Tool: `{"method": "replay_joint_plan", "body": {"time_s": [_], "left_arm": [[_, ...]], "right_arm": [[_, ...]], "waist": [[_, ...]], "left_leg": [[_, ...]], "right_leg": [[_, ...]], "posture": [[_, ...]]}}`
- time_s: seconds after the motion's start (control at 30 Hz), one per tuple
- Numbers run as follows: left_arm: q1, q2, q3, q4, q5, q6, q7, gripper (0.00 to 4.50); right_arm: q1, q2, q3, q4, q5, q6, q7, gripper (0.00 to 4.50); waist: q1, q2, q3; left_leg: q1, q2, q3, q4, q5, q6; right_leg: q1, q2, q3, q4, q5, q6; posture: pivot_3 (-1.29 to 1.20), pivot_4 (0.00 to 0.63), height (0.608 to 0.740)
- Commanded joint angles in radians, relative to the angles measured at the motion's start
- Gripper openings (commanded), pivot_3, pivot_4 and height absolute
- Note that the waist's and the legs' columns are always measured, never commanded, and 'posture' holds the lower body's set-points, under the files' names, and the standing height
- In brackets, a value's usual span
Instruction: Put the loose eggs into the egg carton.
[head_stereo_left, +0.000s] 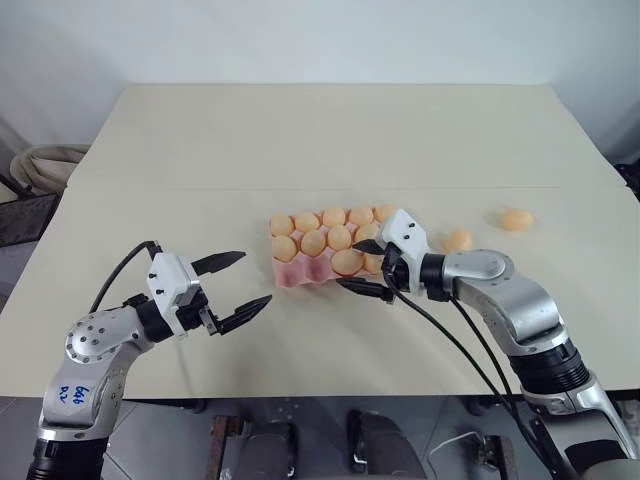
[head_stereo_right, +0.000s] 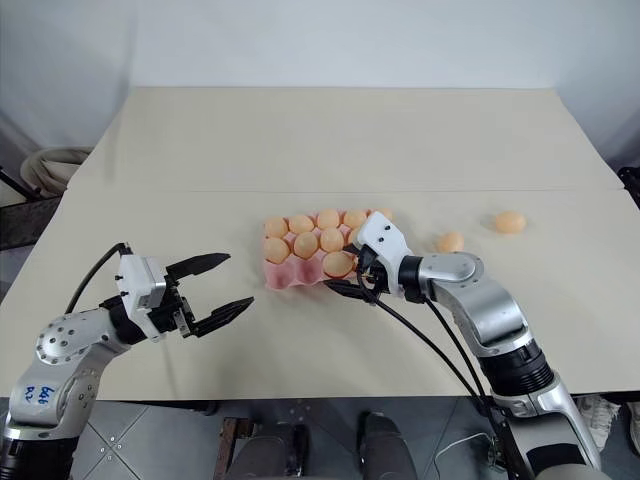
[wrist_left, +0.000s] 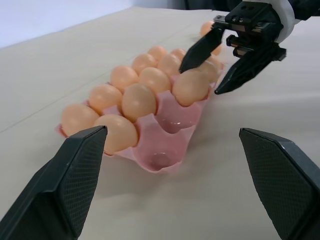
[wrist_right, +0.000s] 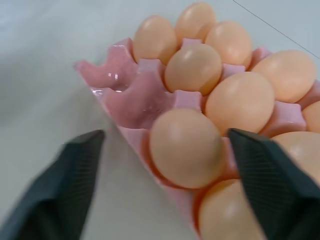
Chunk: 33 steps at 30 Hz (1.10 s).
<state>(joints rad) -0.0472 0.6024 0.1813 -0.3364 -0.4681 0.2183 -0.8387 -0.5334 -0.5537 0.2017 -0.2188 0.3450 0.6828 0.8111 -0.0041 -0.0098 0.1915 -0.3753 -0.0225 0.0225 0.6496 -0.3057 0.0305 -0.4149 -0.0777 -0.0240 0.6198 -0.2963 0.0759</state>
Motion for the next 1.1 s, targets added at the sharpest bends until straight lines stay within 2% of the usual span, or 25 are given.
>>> {"method": "replay_joint_plan", "body": {"time_s": [0.03,0.27,0.4,0.53,0.67,0.83,1.1], "left_arm": [[-0.037,-0.009,-0.023,0.004,-0.017,-0.003,-0.016,4.5],[-0.117,-0.026,-0.09,0.075,-0.005,-0.008,-0.063,4.5],[-0.173,-0.04,-0.121,0.132,-0.008,-0.006,-0.096,4.5],[-0.231,-0.053,-0.152,0.198,0.007,-0.03,-0.134,4.5],[-0.275,-0.065,-0.174,0.254,0.026,-0.062,-0.16,4.5],[-0.292,-0.072,-0.18,0.277,0.027,-0.07,-0.177,4.5],[-0.245,-0.068,-0.156,0.24,0.032,-0.072,-0.142,4.5]], "right_arm": [[0.053,-0.037,-0.125,-0.093,0.066,-0.017,0.018,4.48],[0.385,-0.116,-0.472,-0.185,0.118,-0.103,-0.007,4.48],[0.562,-0.08,-0.655,-0.168,0.107,-0.219,-0.048,4.48],[0.689,-0.026,-0.764,-0.117,0.083,-0.335,-0.088,4.48],[0.766,0.007,-0.771,-0.098,0.063,-0.393,-0.114,4.48],[0.771,0.013,-0.739,-0.095,0.059,-0.404,-0.133,4.48],[0.599,-0.045,-0.635,-0.026,0.04,-0.351,-0.148,4.48]], "waist": [[0.005,0.0,0.0],[0.011,0.0,0.0],[0.006,0.0,0.0],[0.004,0.0,0.0],[0.0,0.0,0.0],[-0.001,0.0,0.0],[-0.001,0.0,0.0]], "left_leg": [[0.0,0.0,0.0,0.0,0.0,0.0],[0.0,0.0,-0.001,-0.002,-0.003,0.0],[0.0,0.0,0.001,-0.001,-0.003,0.0],[0.003,0.0,0.003,-0.001,-0.001,0.001],[0.006,0.0,0.005,0.0,0.001,0.001],[0.008,0.0,0.008,0.0,0.003,0.002],[0.006,0.0,0.008,-0.001,0.003,0.002]], "right_leg": [[0.0,0.0,0.0,0.0,0.0,0.0],[0.001,0.0,0.0,-0.003,0.0,0.0],[0.001,0.0,0.0,-0.003,0.001,0.001],[0.003,0.001,0.001,-0.002,0.001,0.002],[0.005,0.0,0.004,0.001,0.001,0.001],[0.004,0.0,0.007,0.002,0.002,0.001],[0.002,0.0,0.007,0.001,0.002,0.001]], "posture": [[0.0,0.15,0.74],[0.0,0.15,0.74],[0.0,0.15,0.74],[0.0,0.15,0.74],[0.0,0.15,0.74],[0.0,0.15,0.74],[0.0,0.15,0.74]]}}
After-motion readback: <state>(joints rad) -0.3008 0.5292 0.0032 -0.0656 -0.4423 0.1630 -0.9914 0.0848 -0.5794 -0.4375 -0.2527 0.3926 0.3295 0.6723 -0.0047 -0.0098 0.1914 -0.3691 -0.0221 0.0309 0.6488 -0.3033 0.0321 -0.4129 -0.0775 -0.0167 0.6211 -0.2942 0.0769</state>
